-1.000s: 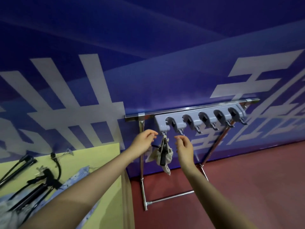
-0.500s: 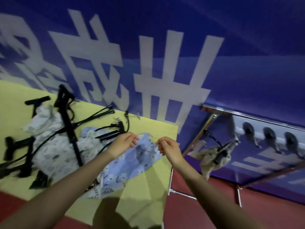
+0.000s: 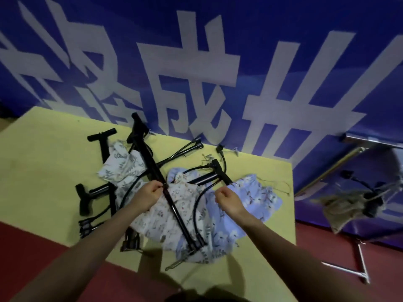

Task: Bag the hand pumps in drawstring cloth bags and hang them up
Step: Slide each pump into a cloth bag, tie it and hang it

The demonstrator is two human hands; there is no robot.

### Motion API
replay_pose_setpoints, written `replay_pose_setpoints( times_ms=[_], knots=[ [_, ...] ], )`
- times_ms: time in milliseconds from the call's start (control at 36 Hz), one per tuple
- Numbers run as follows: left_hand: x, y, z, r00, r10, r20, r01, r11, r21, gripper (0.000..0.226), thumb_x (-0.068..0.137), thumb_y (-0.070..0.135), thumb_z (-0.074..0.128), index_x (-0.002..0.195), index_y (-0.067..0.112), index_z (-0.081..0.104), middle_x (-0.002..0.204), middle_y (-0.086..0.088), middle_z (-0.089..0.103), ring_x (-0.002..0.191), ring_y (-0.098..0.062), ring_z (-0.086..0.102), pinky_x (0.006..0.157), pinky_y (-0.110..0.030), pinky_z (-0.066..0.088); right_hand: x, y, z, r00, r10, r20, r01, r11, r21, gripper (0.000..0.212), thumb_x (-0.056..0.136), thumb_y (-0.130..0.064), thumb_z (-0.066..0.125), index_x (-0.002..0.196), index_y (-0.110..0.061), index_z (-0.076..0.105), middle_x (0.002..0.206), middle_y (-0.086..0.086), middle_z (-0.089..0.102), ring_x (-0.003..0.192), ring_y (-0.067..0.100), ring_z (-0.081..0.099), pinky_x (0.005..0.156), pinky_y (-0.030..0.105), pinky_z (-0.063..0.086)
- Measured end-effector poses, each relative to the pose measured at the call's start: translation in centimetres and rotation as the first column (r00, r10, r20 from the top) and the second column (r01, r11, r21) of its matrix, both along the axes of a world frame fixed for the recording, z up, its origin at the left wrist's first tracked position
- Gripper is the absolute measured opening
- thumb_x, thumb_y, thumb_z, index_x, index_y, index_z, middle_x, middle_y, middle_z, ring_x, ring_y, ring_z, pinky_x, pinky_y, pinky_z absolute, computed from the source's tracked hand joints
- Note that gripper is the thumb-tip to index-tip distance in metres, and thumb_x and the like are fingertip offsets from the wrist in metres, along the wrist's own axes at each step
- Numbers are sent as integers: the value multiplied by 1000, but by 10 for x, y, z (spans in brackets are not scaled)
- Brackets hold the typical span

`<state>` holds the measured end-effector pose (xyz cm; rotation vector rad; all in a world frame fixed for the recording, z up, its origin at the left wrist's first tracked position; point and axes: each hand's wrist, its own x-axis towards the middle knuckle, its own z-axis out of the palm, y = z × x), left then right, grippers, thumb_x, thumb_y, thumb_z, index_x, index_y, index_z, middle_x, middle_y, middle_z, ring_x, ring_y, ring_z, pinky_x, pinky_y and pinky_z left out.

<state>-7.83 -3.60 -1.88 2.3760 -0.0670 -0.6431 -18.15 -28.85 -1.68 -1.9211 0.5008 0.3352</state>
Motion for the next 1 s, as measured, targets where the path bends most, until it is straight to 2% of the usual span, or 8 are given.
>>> replay_pose_setpoints(
  times_ms=[83, 194, 389, 472, 556, 722, 833, 1000],
  knots=[
    [12, 29, -4, 1000, -12, 11, 11, 1000, 16, 33, 100, 29, 46, 127, 10, 53, 106, -7, 55, 94, -23, 55, 80, -33, 43, 1, 29, -7, 998, 61, 5, -61, 998, 28, 33, 102, -17, 42, 81, 8, 50, 75, 25, 36, 68, 23, 34, 65, 35, 30],
    [35, 46, -6, 1000, -10, -19, 11, 999, 48, 41, 101, 26, 44, 137, 8, 44, 122, -15, 58, 93, -23, 55, 81, -33, 45, 6, 62, -19, 980, 194, -51, -194, 981, 12, 27, 102, -25, 43, 81, -8, 46, 72, 14, 37, 62, 22, 34, 60, 31, 30],
    [70, 44, -17, 986, -32, -162, 25, 999, -46, 50, 100, 30, 45, 144, 9, 37, 112, -8, 59, 86, -25, 64, 78, -37, 55, 22, 83, -56, 975, 185, -127, -187, 982, 0, 24, 99, -18, 43, 76, -12, 38, 67, 8, 28, 60, 19, 23, 66, 31, 22],
    [84, 36, -25, 992, -4, -128, 0, 999, -32, 29, 98, 35, 49, 106, 9, 59, 83, -7, 62, 65, -24, 60, 58, -28, 45, 30, 81, -61, 982, 117, -145, -122, 992, -24, 31, 100, -23, 45, 76, -5, 41, 64, 4, 32, 59, 20, 30, 63, 31, 25],
    [86, 31, -29, 999, 33, -34, -33, 999, 10, 41, 95, 45, 54, 68, 14, 48, 55, -1, 46, 49, -18, 49, 51, -27, 35, 40, 78, -62, 989, -59, -132, 55, 998, -36, 37, 97, -39, 52, 78, -10, 42, 62, 4, 40, 63, 25, 44, 58, 35, 34],
    [94, 14, -49, 980, 90, -178, -114, 985, -129, 37, 87, 54, 60, 95, 19, 67, 77, -2, 67, 65, -18, 63, 55, -27, 49, 58, 72, -51, 962, -269, -54, 256, 950, -180, 30, 95, -44, 54, 108, -18, 47, 85, 1, 55, 77, 21, 55, 62, 32, 41],
    [92, 3, -53, 978, 36, -205, -52, 996, -71, 52, 88, 62, 51, 84, 12, 66, 79, -12, 67, 74, -32, 67, 61, -34, 50, 55, 44, -55, 903, -426, 57, 410, 813, -413, 36, 96, -33, 52, 123, -10, 53, 115, 11, 56, 102, 26, 52, 81, 37, 44],
    [93, -10, -44, 967, -183, -180, 223, 947, 231, 72, 90, 73, 24, 66, 16, 62, 64, -5, 64, 55, -22, 54, 57, -28, 39, 27, -11, -71, 812, -521, -263, 330, 782, -530, 79, 88, -49, 61, 142, 0, 31, 141, 22, 37, 132, 39, 33, 102, 44, 36]
  ],
)
